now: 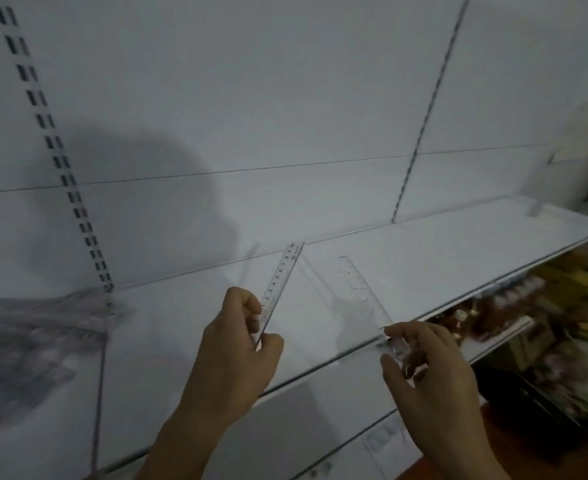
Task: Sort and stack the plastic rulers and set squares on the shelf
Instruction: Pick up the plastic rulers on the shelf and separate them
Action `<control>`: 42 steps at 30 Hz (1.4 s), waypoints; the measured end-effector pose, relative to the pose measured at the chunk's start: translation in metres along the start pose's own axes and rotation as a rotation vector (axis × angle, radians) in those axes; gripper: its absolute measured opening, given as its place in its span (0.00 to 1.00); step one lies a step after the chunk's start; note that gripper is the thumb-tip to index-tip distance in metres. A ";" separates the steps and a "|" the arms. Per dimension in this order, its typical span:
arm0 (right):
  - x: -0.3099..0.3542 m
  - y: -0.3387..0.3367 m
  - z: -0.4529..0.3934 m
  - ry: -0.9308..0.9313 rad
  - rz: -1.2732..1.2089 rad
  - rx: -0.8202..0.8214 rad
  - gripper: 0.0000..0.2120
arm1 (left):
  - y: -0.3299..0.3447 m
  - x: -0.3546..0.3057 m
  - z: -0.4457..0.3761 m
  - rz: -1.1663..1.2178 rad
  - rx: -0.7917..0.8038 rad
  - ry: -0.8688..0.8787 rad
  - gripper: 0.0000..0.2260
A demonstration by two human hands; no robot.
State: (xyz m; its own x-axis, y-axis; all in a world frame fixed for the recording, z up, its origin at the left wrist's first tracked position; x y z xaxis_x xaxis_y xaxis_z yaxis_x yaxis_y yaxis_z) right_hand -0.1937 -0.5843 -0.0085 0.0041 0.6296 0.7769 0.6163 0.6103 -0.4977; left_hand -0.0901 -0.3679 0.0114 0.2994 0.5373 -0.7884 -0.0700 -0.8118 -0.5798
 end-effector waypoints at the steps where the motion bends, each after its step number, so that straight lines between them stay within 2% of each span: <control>1: -0.014 -0.020 -0.002 0.016 0.008 -0.013 0.19 | 0.022 -0.014 -0.001 0.001 0.024 0.021 0.12; 5: -0.061 -0.099 -0.009 0.076 0.041 -0.079 0.19 | 0.108 -0.070 -0.006 -0.007 0.113 0.148 0.11; 13: -0.144 -0.240 -0.009 0.230 0.097 -0.319 0.19 | 0.251 -0.190 -0.019 -0.120 0.233 0.380 0.09; 19: -0.209 -0.301 -0.026 0.338 0.153 -0.424 0.19 | 0.353 -0.249 -0.038 -0.119 0.314 0.460 0.08; 26: -0.287 -0.367 -0.097 0.366 0.228 -0.481 0.21 | 0.493 -0.326 -0.091 -0.034 0.359 0.569 0.11; 33: -0.347 -0.435 -0.205 0.344 0.282 -0.491 0.20 | 0.592 -0.402 -0.178 0.044 0.349 0.548 0.13; 37: -0.388 -0.440 -0.257 0.335 0.270 -0.464 0.20 | 0.624 -0.412 -0.214 0.027 0.378 0.493 0.16; 42: -0.439 -0.424 -0.344 0.269 0.212 -0.409 0.09 | 0.649 -0.400 -0.252 -0.081 0.401 0.456 0.16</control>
State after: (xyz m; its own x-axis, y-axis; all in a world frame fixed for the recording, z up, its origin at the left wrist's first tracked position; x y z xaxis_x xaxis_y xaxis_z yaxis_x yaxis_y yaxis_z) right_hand -0.1863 -1.2850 -0.0060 0.3309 0.5405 0.7736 0.8365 0.2114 -0.5055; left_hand -0.0157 -1.1679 0.0023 0.6894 0.3698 -0.6230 -0.3563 -0.5757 -0.7360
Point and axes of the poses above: each hand's wrist, its own z-axis away from the middle knuckle, its own y-axis out of the palm, x = y × z, the point moved 2 cm from there along -z, towards the middle knuckle, and after that the axes turned 7 degrees about -z, right-handed, at the moved point
